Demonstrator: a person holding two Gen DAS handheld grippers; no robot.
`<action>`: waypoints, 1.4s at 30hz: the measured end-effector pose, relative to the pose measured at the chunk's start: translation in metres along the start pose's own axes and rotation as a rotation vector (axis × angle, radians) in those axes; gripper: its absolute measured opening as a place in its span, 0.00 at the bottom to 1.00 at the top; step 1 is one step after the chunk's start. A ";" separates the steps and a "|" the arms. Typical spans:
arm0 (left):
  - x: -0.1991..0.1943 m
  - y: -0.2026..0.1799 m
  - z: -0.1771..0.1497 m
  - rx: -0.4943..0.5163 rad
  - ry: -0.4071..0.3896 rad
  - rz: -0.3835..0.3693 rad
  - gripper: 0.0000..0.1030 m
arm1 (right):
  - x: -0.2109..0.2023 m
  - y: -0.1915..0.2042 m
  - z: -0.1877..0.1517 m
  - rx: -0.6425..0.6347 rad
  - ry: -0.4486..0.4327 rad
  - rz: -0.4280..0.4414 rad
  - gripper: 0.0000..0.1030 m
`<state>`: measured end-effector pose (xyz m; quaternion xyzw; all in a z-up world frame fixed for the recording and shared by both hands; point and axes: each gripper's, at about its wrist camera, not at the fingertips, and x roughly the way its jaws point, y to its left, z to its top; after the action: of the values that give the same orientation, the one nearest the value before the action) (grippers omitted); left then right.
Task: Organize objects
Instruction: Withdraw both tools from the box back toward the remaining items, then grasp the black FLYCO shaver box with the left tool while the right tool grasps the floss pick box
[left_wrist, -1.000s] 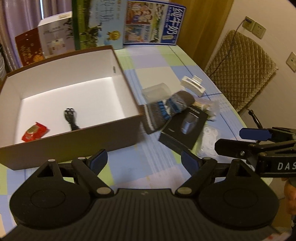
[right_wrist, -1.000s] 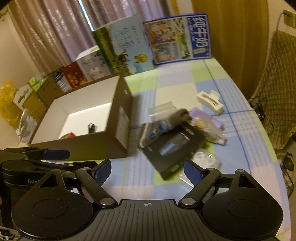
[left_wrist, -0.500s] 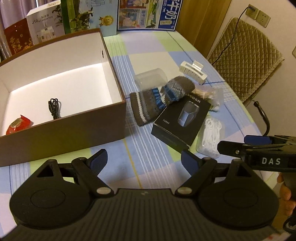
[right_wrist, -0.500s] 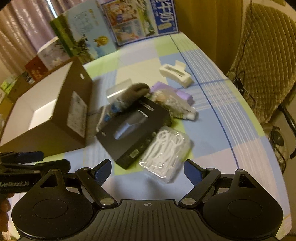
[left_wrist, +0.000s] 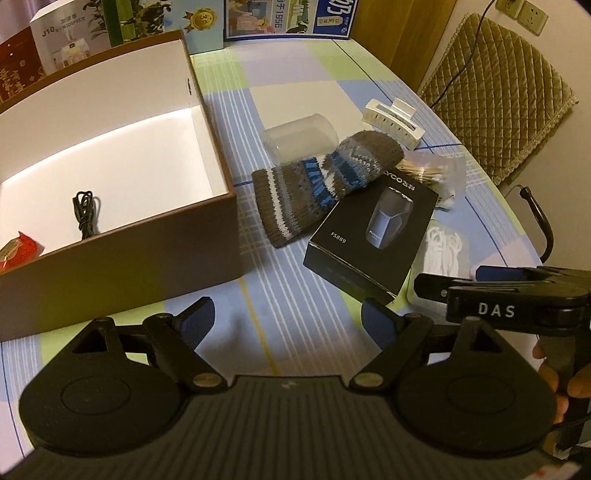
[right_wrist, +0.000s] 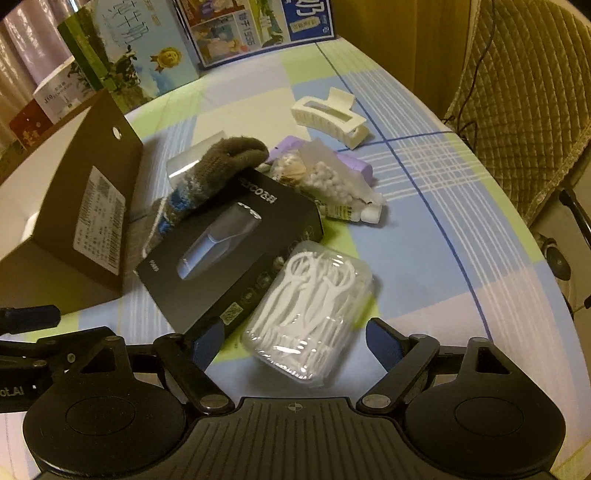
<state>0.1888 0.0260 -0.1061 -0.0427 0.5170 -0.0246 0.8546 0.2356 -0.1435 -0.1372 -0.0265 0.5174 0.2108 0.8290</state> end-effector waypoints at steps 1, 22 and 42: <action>0.002 -0.001 0.001 0.002 0.002 -0.001 0.81 | 0.002 -0.001 0.000 -0.002 0.005 -0.004 0.76; 0.042 -0.057 0.025 0.259 -0.013 -0.082 0.90 | -0.015 -0.070 -0.006 0.017 0.033 -0.038 0.69; 0.080 -0.090 0.034 0.388 -0.045 0.070 0.96 | -0.007 -0.078 -0.004 -0.044 0.021 -0.018 0.76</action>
<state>0.2562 -0.0690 -0.1521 0.1402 0.4846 -0.0928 0.8584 0.2592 -0.2175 -0.1468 -0.0513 0.5210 0.2144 0.8246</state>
